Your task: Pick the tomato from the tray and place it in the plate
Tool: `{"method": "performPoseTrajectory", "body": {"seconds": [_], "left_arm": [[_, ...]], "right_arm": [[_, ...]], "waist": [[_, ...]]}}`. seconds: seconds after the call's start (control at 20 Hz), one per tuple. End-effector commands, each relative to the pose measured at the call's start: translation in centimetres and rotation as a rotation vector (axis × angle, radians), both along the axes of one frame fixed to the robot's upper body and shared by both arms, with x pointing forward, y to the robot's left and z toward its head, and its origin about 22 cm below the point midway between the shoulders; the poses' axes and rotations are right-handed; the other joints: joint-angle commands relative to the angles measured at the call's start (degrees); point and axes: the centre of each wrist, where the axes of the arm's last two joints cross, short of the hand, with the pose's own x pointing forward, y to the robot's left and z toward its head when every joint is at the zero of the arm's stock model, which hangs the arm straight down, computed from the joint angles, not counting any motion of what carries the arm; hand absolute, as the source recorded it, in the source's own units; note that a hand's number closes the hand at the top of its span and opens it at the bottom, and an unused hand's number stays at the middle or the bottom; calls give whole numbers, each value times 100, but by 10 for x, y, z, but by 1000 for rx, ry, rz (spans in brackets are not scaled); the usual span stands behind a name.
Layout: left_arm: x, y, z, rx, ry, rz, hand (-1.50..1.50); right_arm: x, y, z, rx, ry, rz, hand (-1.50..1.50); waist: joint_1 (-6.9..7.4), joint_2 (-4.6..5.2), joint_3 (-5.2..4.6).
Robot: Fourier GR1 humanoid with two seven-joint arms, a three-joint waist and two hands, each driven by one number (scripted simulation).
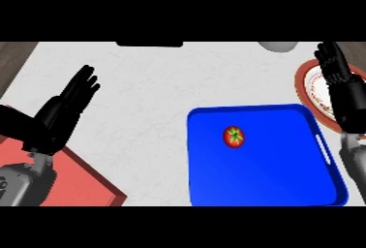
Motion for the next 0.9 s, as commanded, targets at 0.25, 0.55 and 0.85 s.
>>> {"method": "performPoseTrajectory", "body": {"seconds": [0.25,0.55,0.85], "left_arm": [[-28,-4,-80,18,334,109,0],[-38,-30,-103,-32,368,96,0],[-42,-35,-115,-46,372,119,0]], "right_arm": [[40,42,50,136,-56,585,150],[74,4,-14,100,-64,343,-150],[84,-29,-13,77,-73,498,-150]], "waist": [[590,347,117],[340,257,110],[207,217,102]]}}
